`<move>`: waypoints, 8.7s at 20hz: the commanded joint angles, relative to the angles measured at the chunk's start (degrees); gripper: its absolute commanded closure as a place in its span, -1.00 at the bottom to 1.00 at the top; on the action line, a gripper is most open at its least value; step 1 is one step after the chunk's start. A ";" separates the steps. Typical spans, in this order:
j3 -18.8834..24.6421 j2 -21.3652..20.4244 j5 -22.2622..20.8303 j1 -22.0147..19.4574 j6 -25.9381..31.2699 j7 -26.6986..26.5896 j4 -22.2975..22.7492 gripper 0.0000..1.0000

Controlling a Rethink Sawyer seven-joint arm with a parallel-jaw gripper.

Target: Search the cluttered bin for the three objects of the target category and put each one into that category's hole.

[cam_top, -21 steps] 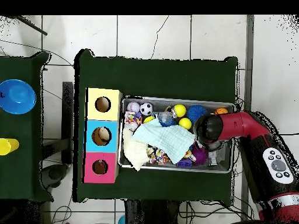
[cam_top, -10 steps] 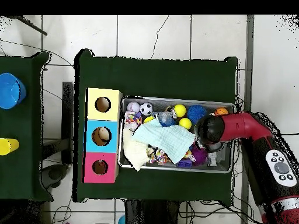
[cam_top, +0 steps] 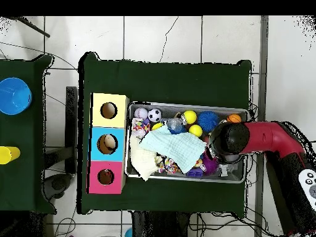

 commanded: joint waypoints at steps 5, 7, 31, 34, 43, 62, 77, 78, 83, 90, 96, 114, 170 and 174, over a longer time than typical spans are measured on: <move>9.84 -8.16 11.28 0.92 -6.36 -5.59 12.19 1.00; 11.14 -8.49 13.84 0.97 -8.76 -3.13 13.78 1.00; 4.06 -12.08 24.14 16.39 -10.56 9.84 19.05 1.00; 3.54 -12.50 25.16 17.39 -12.07 10.50 21.25 1.00; -0.22 -10.69 24.62 20.87 -14.71 11.35 22.48 1.00; -9.15 -10.34 27.82 32.43 -11.23 15.18 19.74 1.00; -13.44 -8.00 32.92 40.45 -19.23 19.43 21.31 1.00; -13.45 -8.08 33.38 40.69 -19.69 19.45 21.45 1.00; -13.69 -7.85 34.75 41.60 -22.02 19.29 21.71 1.00; -15.74 -8.19 31.82 42.81 -24.64 17.63 19.73 1.00; -17.96 -8.26 30.03 43.77 -22.52 15.89 18.74 1.00; -19.35 -7.17 31.80 43.85 -20.40 12.94 19.64 -1.00; -18.80 -9.15 29.78 37.09 -8.91 6.39 13.49 -1.00; -19.32 -8.62 25.94 35.88 -8.54 5.84 11.01 -1.00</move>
